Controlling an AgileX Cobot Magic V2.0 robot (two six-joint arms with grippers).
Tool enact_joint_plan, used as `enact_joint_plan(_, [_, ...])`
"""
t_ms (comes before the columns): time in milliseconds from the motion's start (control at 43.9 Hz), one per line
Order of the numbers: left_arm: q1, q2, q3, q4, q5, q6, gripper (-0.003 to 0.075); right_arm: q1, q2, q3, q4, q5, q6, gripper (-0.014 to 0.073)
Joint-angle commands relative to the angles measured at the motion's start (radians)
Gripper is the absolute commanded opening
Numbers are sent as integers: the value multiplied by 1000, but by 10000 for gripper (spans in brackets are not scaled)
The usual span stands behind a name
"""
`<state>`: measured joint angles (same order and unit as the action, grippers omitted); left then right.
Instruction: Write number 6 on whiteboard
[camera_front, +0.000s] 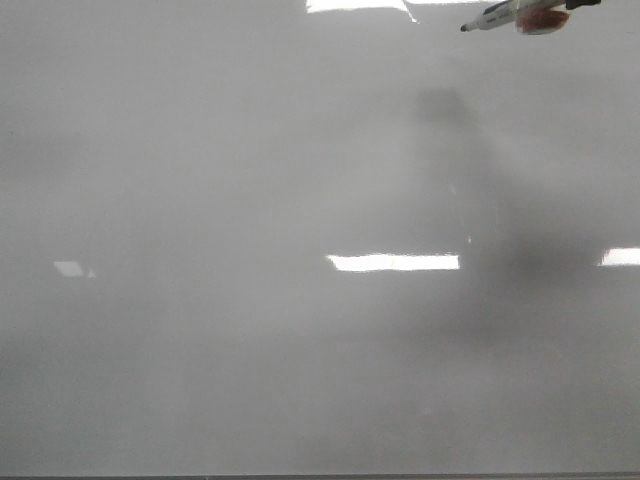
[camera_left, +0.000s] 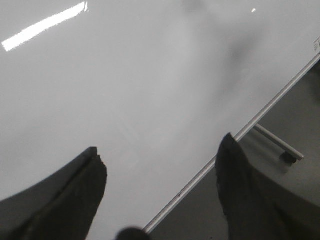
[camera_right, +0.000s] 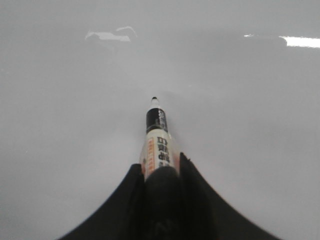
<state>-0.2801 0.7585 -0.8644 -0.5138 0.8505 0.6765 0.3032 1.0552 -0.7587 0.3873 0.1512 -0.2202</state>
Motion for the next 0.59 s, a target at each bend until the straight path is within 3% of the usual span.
enact_joint_plan(0, [2,-5,-24,-40,-68,-1,461,-7,22,-53,9,-84,-4,-106])
enact_joint_plan(251, [2,-5,-24,-40,-68,-1,460,-6,121,-76,8,-82,-27,-106])
enact_joint_plan(570, [2,-5,-24,-40,-61,-1,459,-7,187,-73,-14,190,-96,-111])
